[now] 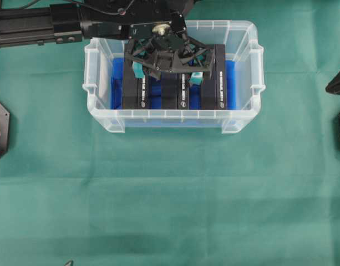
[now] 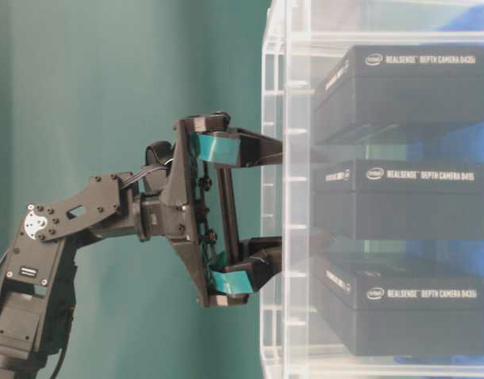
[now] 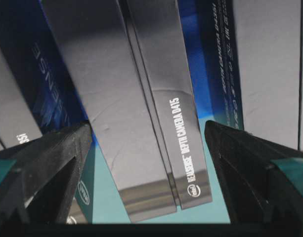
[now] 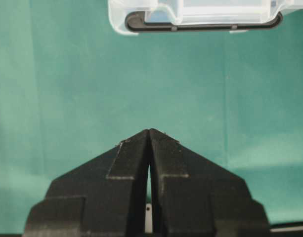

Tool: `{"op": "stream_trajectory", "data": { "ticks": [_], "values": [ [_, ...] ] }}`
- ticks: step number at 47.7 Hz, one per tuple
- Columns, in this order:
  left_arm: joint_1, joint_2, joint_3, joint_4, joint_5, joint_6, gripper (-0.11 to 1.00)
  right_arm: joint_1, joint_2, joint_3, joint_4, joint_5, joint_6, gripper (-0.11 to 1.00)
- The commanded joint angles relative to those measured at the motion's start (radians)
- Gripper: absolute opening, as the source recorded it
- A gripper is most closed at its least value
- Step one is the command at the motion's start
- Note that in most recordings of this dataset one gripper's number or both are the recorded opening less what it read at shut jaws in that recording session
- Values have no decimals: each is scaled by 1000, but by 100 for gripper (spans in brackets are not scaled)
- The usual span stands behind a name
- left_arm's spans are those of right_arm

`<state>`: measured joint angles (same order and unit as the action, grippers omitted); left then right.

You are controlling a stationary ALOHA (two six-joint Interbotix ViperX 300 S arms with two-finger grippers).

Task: Take the box out of the case with the left arm.
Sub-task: 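Close the left gripper on the middle black box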

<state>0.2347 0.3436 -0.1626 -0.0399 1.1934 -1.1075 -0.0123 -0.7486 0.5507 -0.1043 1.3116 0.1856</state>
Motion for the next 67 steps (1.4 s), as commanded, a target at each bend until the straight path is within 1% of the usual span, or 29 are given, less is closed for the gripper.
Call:
{"op": "stream_trajectory", "data": {
  "ticks": [1,17,28,39,42,44,46,47,49,67],
  "values": [
    [3,-12,-5,-2,-12,2,94,0,3,-23,0,-8,2,0],
    [12,-3,35,3,-61,0,94,-2,6,-23,0,-40,2,0],
    [15,-3,60,6,-72,0,94,-2,6,-23,0,-41,2,0],
    [14,-2,60,5,-83,-2,93,-2,6,-23,0,-41,3,0],
    [14,-2,57,6,-83,-8,91,0,6,-23,0,-41,2,0],
    [14,-2,54,5,-78,-14,87,-2,6,-23,0,-41,3,0],
    [12,-2,54,6,-74,-23,79,-2,6,-25,0,-41,3,0],
    [14,-2,54,6,-69,-28,72,-2,6,-25,0,-41,2,0],
    [14,-2,55,6,-58,-37,65,0,6,-25,0,-41,3,0],
    [14,-14,51,12,-38,-44,64,0,3,-25,0,-41,2,0]
  ]
}}
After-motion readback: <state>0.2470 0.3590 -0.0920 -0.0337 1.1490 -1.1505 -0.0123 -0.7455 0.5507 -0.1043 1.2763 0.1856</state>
